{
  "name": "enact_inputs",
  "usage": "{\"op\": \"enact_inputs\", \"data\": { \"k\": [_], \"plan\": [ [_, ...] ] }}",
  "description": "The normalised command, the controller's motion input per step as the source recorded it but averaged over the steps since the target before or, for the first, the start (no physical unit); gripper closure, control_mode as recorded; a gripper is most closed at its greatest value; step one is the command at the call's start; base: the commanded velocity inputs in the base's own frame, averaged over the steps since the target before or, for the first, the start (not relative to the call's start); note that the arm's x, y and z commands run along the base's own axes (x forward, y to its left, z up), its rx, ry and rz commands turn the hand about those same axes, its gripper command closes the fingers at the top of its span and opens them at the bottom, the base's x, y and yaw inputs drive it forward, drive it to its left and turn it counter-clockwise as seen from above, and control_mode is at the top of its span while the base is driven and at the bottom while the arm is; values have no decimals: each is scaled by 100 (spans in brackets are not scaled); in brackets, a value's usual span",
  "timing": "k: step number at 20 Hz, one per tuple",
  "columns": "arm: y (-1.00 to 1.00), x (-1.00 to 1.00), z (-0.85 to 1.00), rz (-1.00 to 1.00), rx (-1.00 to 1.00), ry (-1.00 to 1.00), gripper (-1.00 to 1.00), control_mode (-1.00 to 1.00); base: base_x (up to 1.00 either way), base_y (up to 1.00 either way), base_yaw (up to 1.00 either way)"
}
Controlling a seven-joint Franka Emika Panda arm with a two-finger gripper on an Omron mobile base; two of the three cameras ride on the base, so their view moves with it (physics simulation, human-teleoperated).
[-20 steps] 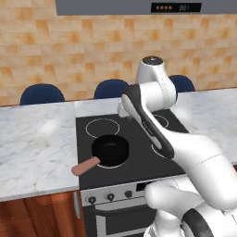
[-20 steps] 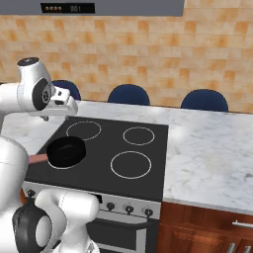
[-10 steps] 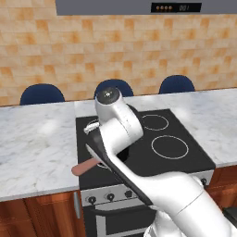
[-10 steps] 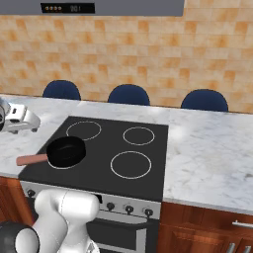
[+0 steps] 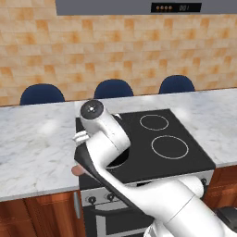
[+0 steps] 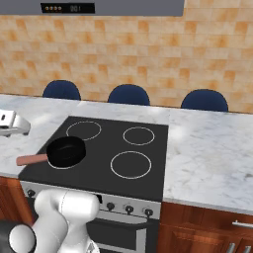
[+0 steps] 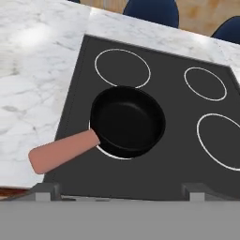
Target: Turn on the front left burner of the stove.
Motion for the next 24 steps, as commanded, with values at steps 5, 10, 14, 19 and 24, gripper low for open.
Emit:
{"op": "enact_inputs", "data": {
  "k": [5,10,14,19,24],
  "plan": [
    [58,0,-74,0,2,-53,-100,-100,0,0,0],
    [26,0,-76,0,10,-70,-100,-100,0,0,0],
    [3,-1,-75,0,8,-47,-100,-100,0,0,0],
    [10,-27,-37,0,3,-35,-100,-100,0,0,0],
    [10,-9,-3,0,0,-3,-100,-100,0,0,0]
  ]
}}
